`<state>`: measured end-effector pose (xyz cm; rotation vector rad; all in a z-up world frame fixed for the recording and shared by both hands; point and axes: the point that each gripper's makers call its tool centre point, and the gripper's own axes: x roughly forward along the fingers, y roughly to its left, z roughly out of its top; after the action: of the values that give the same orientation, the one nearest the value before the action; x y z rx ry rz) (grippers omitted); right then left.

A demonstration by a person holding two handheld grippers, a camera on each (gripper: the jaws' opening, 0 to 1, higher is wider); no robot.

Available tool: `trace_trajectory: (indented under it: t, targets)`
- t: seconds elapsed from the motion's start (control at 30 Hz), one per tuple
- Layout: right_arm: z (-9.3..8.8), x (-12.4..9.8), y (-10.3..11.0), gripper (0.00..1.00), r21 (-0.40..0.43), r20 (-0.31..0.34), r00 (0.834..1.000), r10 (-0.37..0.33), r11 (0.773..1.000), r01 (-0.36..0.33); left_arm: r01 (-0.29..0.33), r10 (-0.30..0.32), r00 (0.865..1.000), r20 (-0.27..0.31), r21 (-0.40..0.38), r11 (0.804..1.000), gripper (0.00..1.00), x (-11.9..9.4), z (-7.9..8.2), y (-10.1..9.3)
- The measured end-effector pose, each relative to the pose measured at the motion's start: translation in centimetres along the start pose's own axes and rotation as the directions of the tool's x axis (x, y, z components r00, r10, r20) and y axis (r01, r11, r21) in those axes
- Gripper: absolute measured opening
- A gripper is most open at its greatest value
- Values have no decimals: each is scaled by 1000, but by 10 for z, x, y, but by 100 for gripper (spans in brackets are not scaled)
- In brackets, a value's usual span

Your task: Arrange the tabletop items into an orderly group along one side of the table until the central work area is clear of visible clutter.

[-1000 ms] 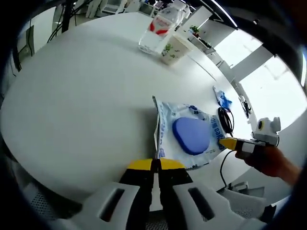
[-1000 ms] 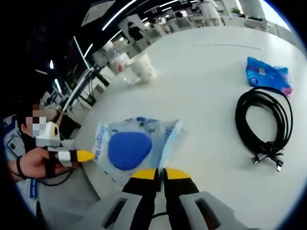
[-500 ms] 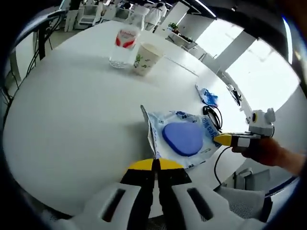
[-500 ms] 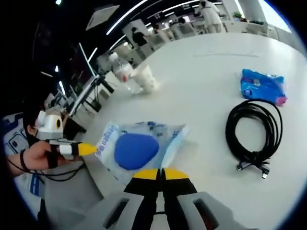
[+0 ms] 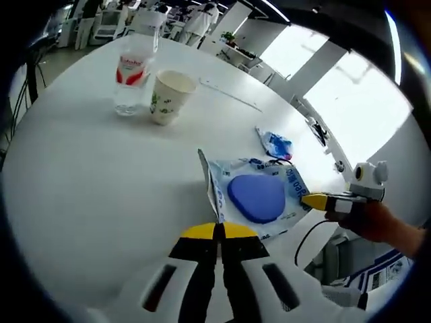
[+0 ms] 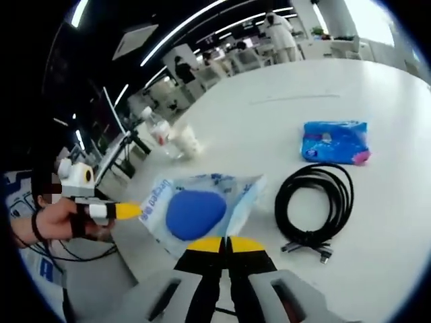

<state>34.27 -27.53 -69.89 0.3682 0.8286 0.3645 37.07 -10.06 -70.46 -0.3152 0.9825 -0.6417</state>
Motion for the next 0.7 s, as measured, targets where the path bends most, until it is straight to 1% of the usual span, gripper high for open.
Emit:
trace_trajectory:
  t: [0.1,0.2,0.3,0.37,0.53,0.63,0.7]
  targets:
    - [4,-4,-11,0,15,7,1000,-23,1000,23,11,-11,1000,-9,11,1000,0,15,7,-7]
    - [11,-5,-22,0,33,19,999,-43,999,42,26,-26,1000,-3,-25,999,0,28,14,-10]
    - [20,-4,-30,0,41,29,998,-52,998,51,26,-26,1000,0,-31,999,0,37,21,-12]
    - [25,-2,-33,0,42,33,998,-56,998,54,29,-28,1000,10,-51,998,0,42,29,-13]
    - [42,9,-36,0,28,38,998,-49,998,48,23,-17,998,58,-101,995,0,48,55,-7]
    - [50,18,-36,0,17,36,999,-41,999,40,15,-7,997,72,-108,994,0,52,66,-1]
    - [55,25,-37,0,7,37,999,-34,999,34,9,0,997,80,-116,993,0,55,70,4]
